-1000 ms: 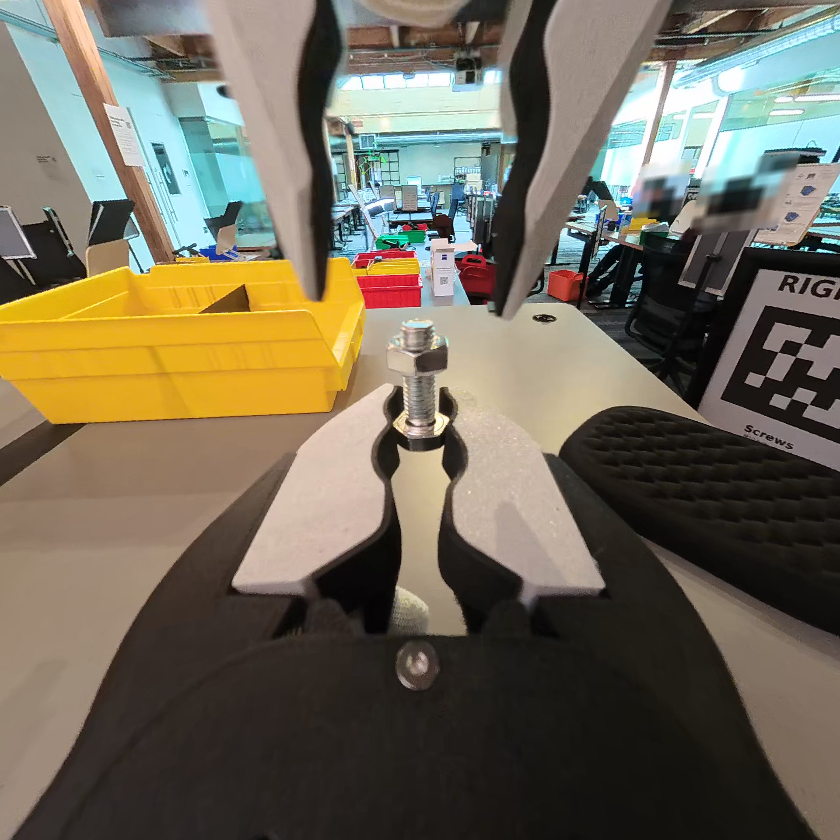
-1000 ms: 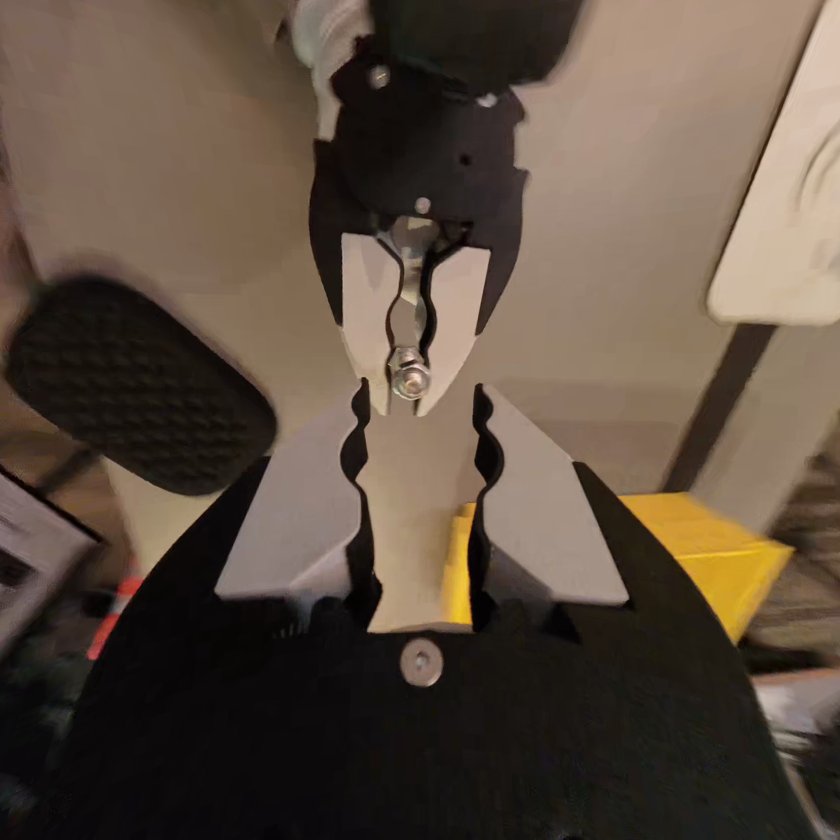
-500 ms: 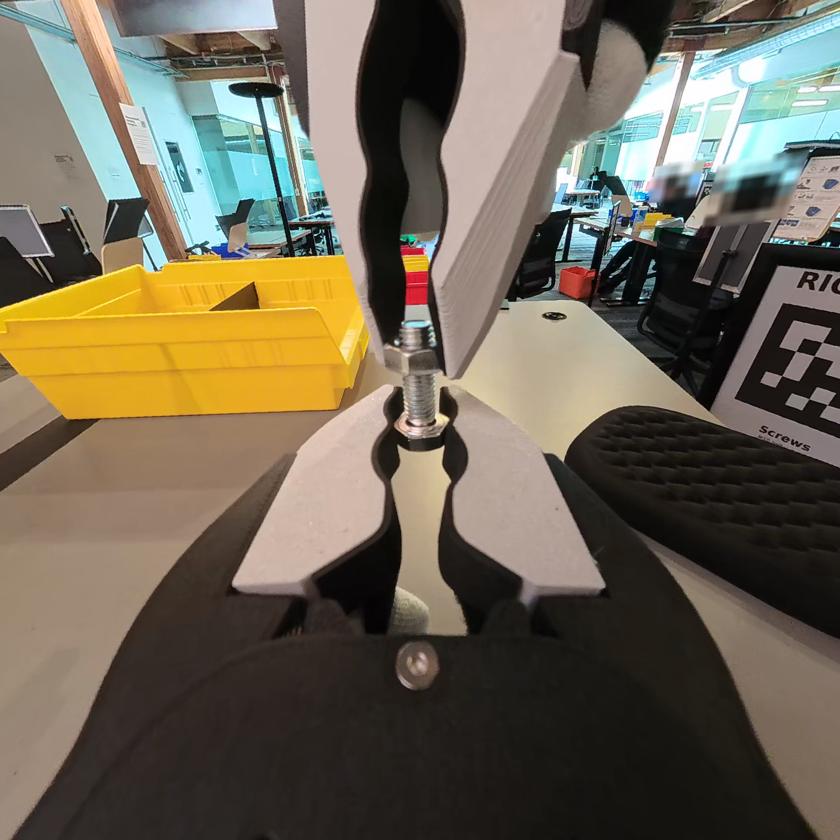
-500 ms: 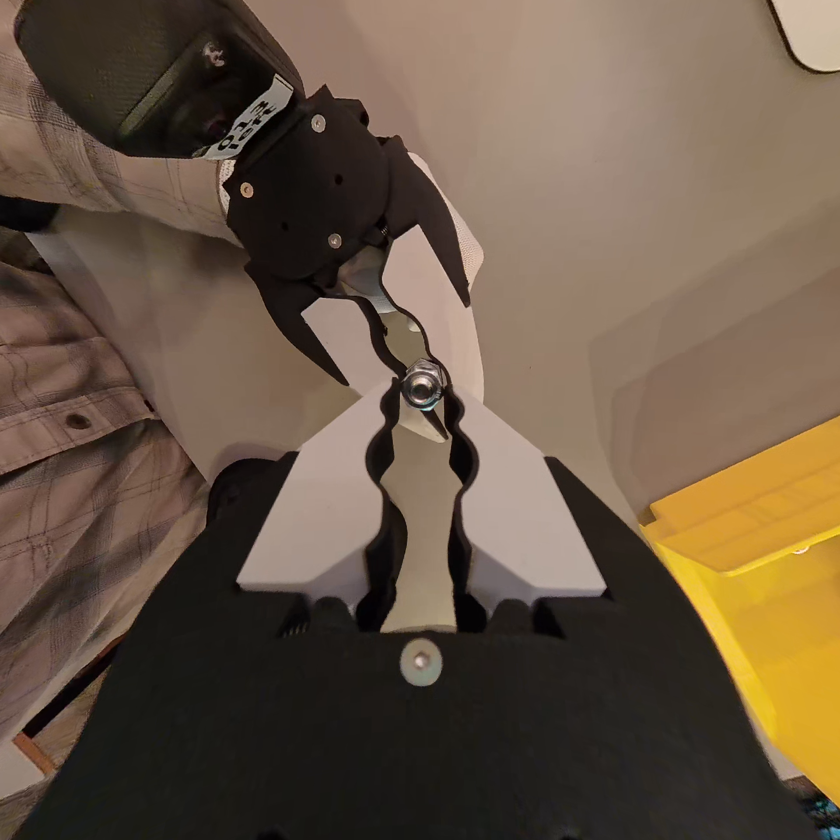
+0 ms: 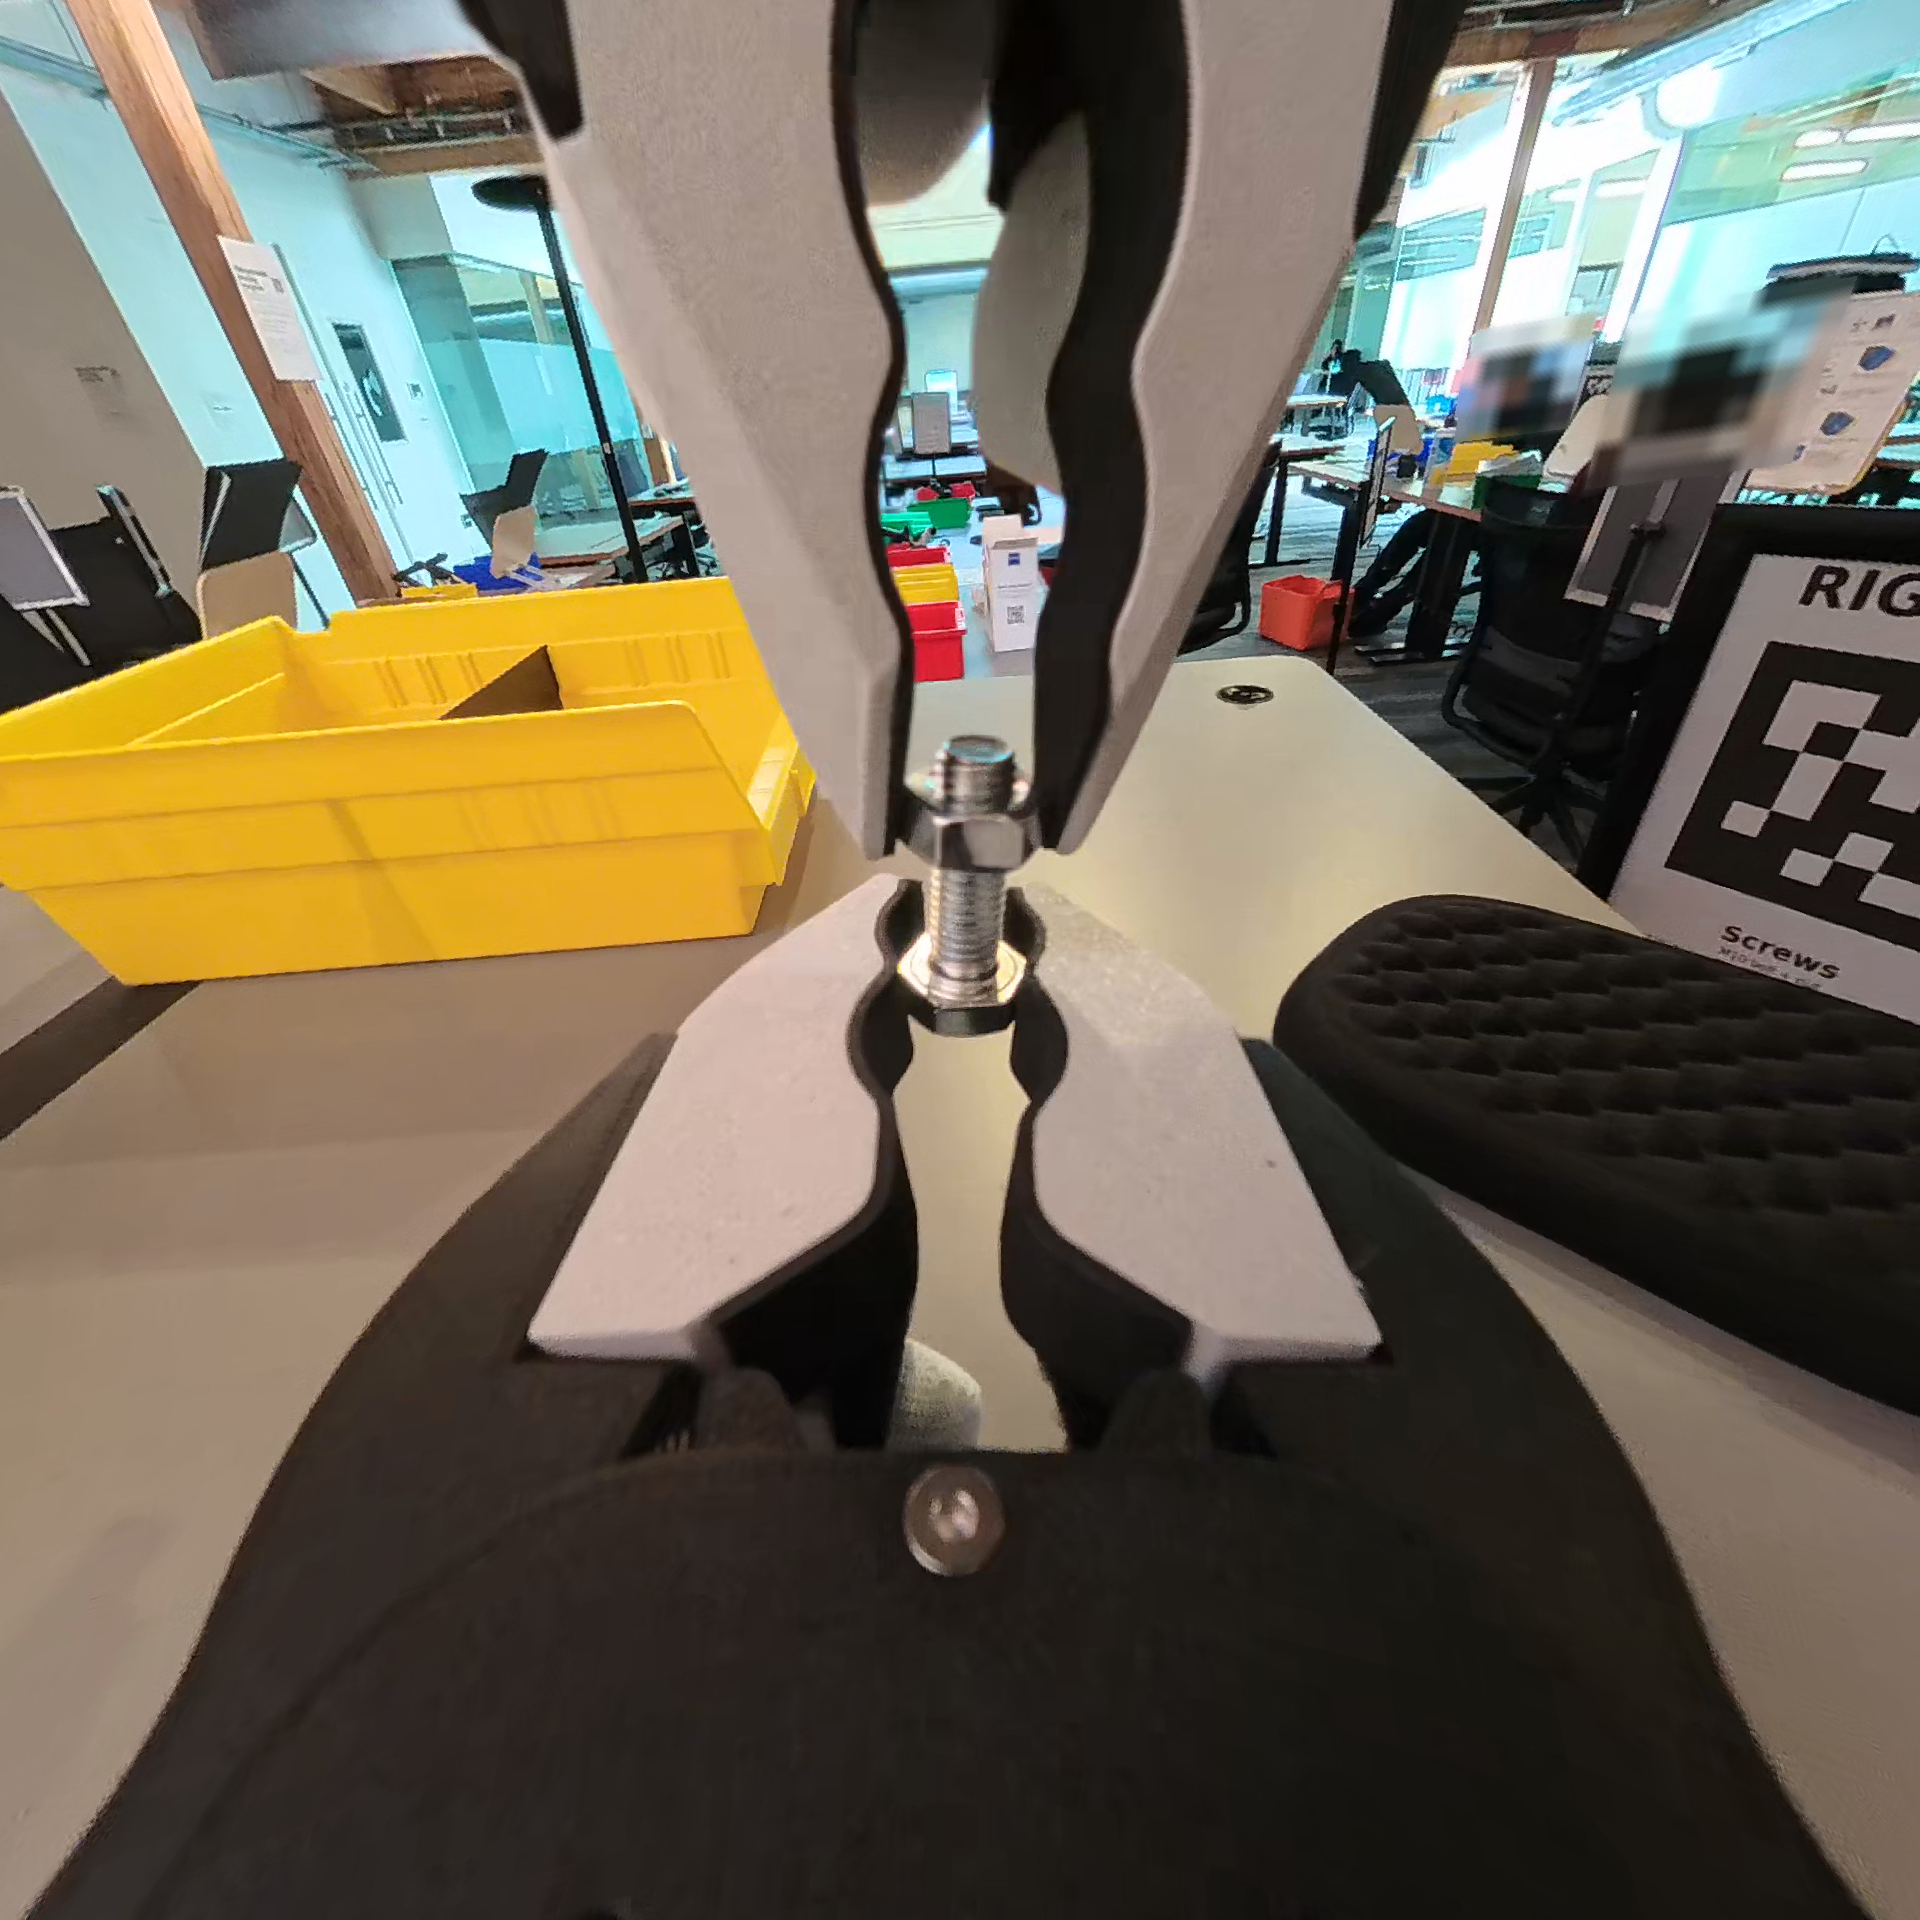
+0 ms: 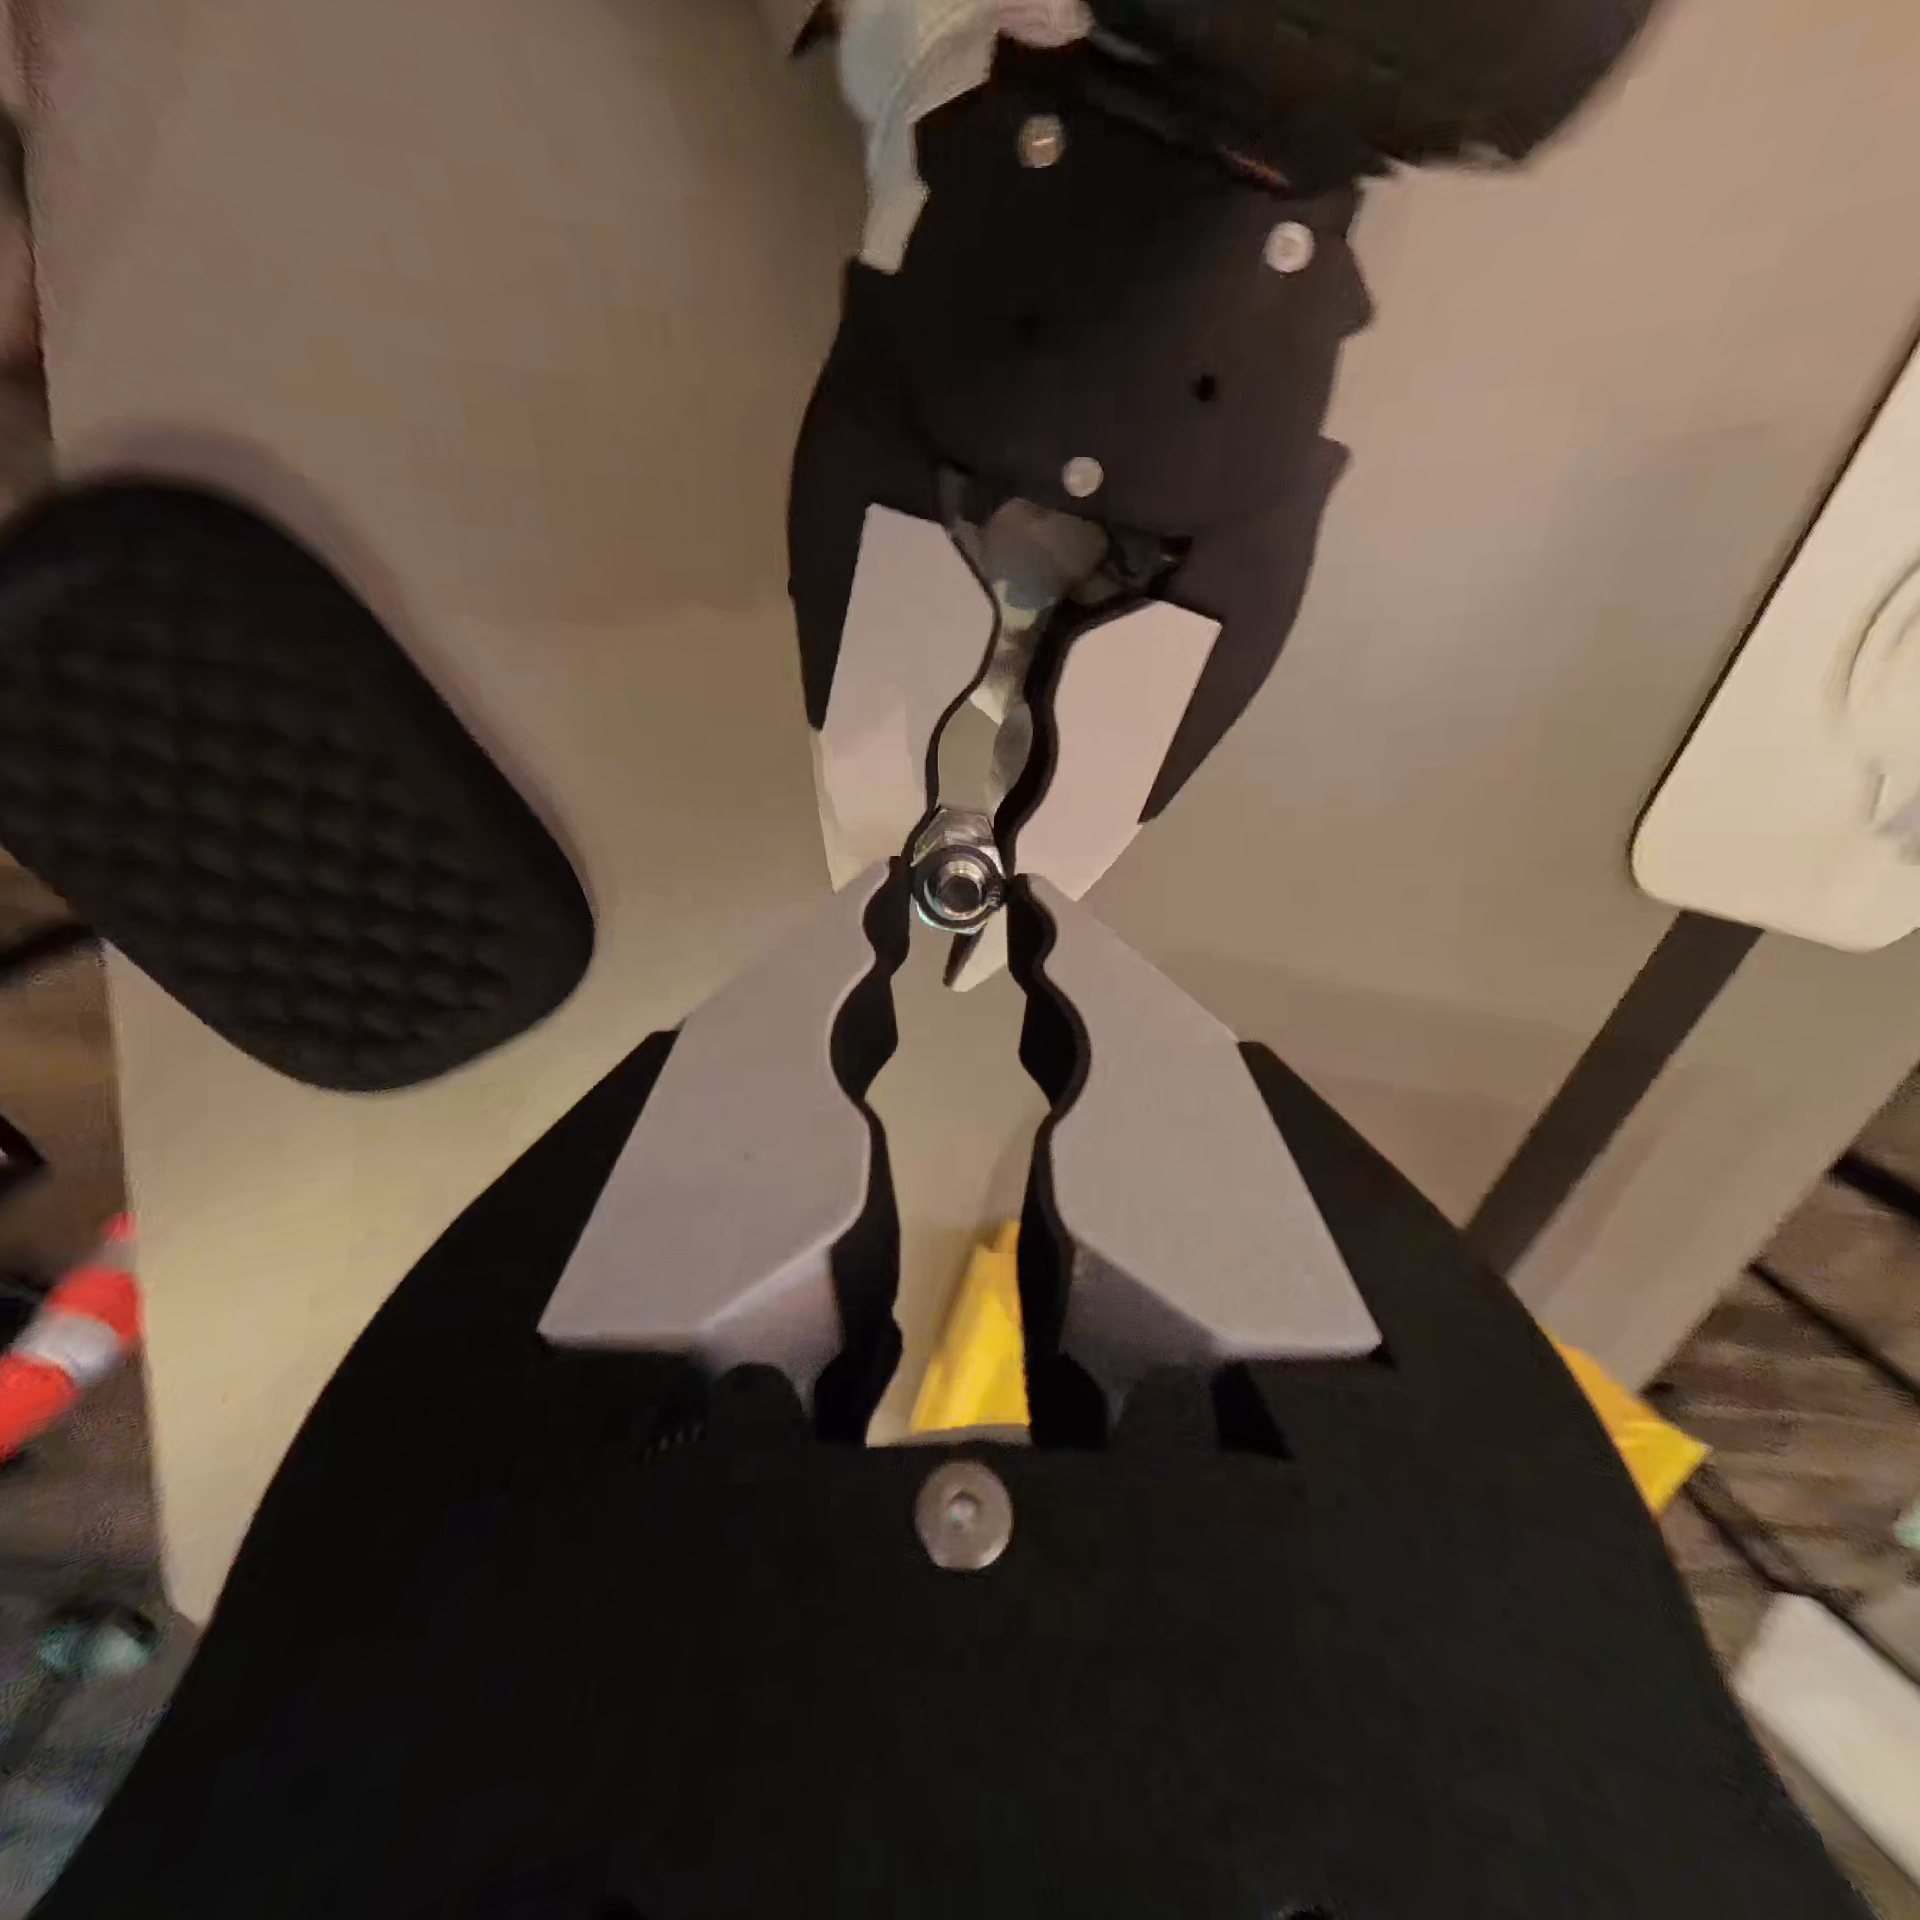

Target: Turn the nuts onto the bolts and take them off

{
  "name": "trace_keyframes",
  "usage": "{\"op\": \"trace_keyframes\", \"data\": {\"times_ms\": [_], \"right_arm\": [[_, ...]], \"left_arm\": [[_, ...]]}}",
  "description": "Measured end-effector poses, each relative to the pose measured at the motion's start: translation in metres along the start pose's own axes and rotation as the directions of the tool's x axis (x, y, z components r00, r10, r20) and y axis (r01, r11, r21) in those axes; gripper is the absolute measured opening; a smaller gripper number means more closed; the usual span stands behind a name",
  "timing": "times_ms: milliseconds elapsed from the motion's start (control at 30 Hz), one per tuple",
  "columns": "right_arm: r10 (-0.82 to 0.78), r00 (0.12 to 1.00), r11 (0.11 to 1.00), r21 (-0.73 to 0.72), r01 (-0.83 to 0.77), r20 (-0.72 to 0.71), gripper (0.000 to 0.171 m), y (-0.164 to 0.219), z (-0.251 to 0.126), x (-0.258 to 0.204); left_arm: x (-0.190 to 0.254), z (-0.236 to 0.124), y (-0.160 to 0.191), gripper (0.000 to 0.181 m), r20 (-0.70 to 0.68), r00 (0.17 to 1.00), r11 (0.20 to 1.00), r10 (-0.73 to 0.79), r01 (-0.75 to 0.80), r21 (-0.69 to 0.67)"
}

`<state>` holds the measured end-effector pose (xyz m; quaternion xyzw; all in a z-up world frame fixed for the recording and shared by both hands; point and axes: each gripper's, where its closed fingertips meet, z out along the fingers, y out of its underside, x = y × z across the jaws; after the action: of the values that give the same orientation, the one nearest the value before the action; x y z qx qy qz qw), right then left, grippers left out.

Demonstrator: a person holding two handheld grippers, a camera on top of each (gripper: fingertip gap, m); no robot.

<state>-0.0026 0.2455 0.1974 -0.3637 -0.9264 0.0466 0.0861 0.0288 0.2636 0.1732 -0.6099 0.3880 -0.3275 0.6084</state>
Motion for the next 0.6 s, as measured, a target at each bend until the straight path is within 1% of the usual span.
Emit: {"op": "trace_keyframes", "data": {"times_ms": [67,100,167,200,267,367,400,433,467,500,533,567,600], "right_arm": [[-0.17,0.985,0.985,-0.035,0.17,0.004,0.017,-0.0006,-0.0009,-0.0015],[-0.276,0.961,0.96,-0.06,0.275,0.0,0.017,0.0006,-0.0008,-0.0017],[-0.474,0.88,0.873,-0.131,0.47,0.002,0.017,0.0039,-0.0011,-0.0019],[-0.564,0.826,0.814,-0.167,0.557,0.004,0.017,0.0048,-0.0014,-0.0011],[-0.726,0.688,0.664,-0.248,0.705,0.014,0.017,0.0061,-0.0019,0.002],[-0.868,0.494,0.45,-0.345,0.824,0.048,0.017,0.0029,-0.003,0.0043],[-0.89,0.451,0.401,-0.366,0.84,0.061,0.017,0.0025,-0.0028,0.0038],[-0.899,0.432,0.378,-0.373,0.847,0.07,0.017,0.0027,-0.0026,0.0024],[-0.9,0.431,0.376,-0.373,0.848,0.073,0.017,0.003,-0.0025,0.0011],[-0.89,0.451,0.398,-0.372,0.839,0.065,0.017,0.0033,-0.0023,0.0006],[-0.868,0.495,0.446,-0.372,0.814,0.043,0.017,0.0025,-0.0032,0.0018],[-0.836,0.549,0.509,-0.366,0.779,0.008,0.027,0.0,-0.005,0.004],[-0.785,0.62,0.583,-0.352,0.732,-0.012,0.032,-0.0008,-0.0077,0.0046]], "left_arm": [[0.0019,-0.0009,-0.0014,0.015,-0.013,1.0,1.0,0.004,-0.004,0.011],[0.0019,-0.0006,-0.0007,0.015,-0.015,1.0,1.0,0.004,-0.004,0.005],[0.0036,-0.0008,-0.0007,0.015,-0.028,1.0,1.0,0.005,-0.005,0.005],[0.0035,-0.0009,-0.0009,0.015,-0.03,1.0,1.0,0.002,-0.002,0.007],[0.0028,-0.0016,-0.0015,0.015,-0.04,0.999,1.0,-0.013,0.014,0.012],[0.0026,-0.003,-0.0024,0.015,-0.044,0.999,1.0,-0.018,0.019,0.02],[0.0033,-0.0026,-0.002,0.015,-0.045,0.999,1.0,-0.013,0.014,0.017],[0.0045,-0.0021,-0.0015,0.015,-0.047,0.999,1.0,-0.003,0.004,0.012],[0.0052,-0.0015,-0.0009,0.015,-0.047,0.999,1.0,0.003,-0.003,0.007],[0.0052,-0.0015,-0.0011,0.015,-0.047,0.999,1.0,0.004,-0.003,0.008],[0.0042,-0.0021,-0.0018,0.015,-0.044,0.999,1.0,-0.002,0.002,0.013],[0.0031,-0.0026,-0.0023,0.015,-0.041,0.999,1.0,-0.009,0.01,0.018],[0.0023,-0.0028,-0.0026,0.015,-0.04,0.999,1.0,-0.014,0.015,0.02]]}}
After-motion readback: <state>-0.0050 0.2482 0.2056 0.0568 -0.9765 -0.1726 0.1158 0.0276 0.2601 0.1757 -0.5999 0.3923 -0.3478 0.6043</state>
